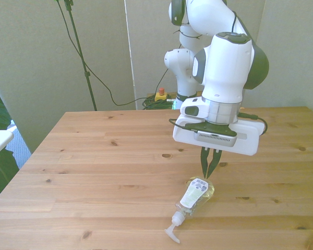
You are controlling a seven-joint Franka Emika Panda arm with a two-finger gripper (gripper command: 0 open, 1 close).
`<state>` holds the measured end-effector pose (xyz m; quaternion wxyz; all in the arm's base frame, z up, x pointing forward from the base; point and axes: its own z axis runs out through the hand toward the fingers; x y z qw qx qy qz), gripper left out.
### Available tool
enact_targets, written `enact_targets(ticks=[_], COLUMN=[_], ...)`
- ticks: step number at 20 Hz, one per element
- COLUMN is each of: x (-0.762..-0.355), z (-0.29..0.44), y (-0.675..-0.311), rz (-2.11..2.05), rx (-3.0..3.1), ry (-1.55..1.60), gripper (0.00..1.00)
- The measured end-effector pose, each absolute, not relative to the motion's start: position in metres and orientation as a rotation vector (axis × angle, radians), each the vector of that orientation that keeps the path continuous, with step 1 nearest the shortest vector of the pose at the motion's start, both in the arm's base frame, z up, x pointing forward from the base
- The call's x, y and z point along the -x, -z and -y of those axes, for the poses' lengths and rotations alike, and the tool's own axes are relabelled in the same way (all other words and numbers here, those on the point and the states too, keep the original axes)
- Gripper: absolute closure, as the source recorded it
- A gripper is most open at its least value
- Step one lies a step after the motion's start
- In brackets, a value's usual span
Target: Knock down the sanitizer
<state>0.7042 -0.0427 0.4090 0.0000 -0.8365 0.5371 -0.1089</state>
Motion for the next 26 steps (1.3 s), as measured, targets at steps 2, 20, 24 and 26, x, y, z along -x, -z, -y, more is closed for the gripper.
enact_targets(ticks=[2, 20, 24, 26], x=[-0.713, -0.73, -0.719, -0.711], z=[0.051, 0.067, 0.061, 0.058], y=[-0.411, -0.421, -0.426, -0.428], rz=[-1.712, -1.753, -1.735, -1.727], rx=[2.612, 2.572, 2.584, 2.591], ry=[0.353, 0.343, 0.323, 0.308], gripper=[1.0, 0.0, 0.0, 0.0])
